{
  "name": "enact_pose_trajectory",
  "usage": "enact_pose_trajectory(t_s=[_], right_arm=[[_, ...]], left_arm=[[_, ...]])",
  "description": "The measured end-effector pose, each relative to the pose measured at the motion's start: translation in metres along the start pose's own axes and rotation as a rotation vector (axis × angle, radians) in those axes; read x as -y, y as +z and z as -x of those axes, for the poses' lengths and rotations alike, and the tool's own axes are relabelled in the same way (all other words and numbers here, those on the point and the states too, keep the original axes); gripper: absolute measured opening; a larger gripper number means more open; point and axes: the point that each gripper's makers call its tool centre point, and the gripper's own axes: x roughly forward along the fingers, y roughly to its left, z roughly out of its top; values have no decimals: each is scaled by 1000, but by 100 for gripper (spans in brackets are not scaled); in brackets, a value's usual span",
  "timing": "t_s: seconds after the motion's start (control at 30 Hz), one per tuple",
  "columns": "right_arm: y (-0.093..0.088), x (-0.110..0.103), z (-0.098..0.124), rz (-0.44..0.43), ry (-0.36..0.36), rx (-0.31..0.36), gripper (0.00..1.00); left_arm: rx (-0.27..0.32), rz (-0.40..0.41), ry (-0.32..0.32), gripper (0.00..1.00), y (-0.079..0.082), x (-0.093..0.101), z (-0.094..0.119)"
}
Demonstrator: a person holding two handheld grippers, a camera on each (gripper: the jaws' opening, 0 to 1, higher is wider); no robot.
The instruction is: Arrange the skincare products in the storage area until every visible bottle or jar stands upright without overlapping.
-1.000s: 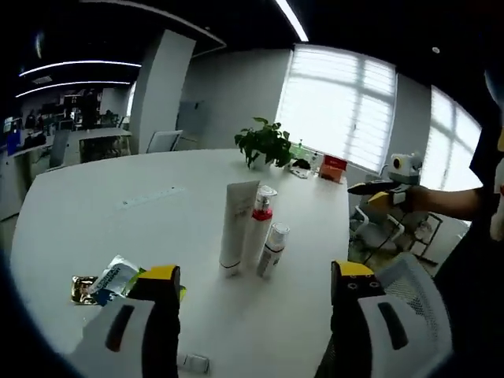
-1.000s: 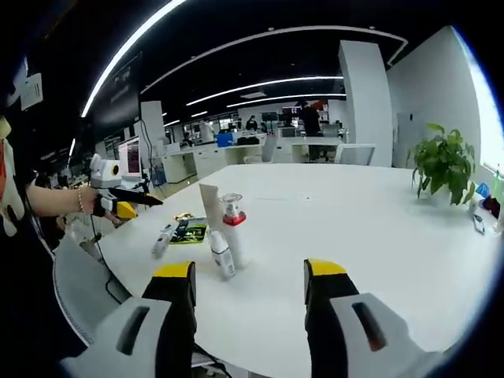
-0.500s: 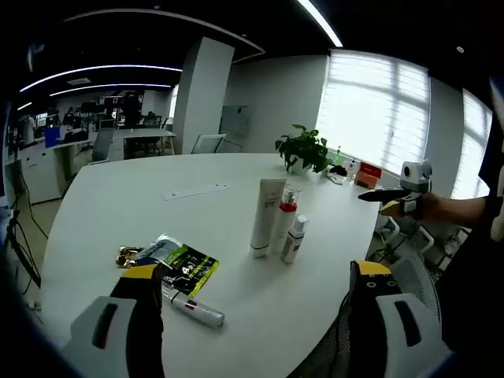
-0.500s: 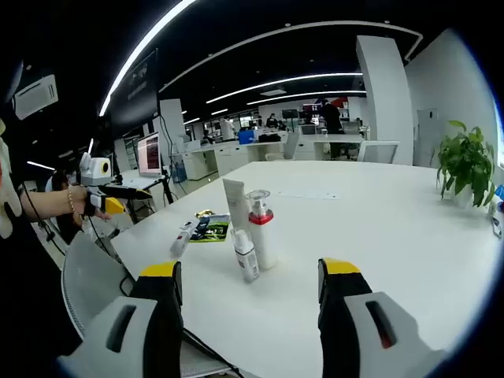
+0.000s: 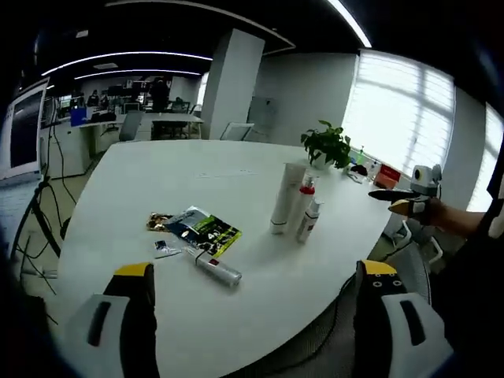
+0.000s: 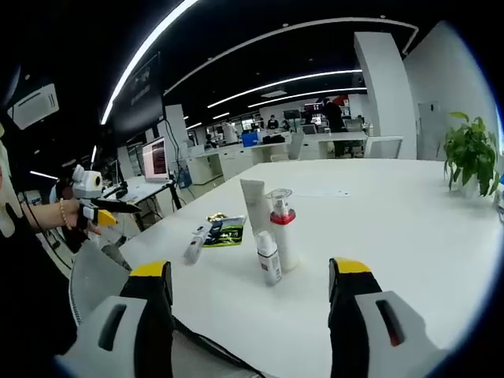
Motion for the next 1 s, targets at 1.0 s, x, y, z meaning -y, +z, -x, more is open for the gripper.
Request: enact_pose_trajectory(t_s=[1.0], right_arm=[[14,18,-8,-20,-215,121,100]], left_arm=[[-33,-24,67,95,-13,-29,-16]])
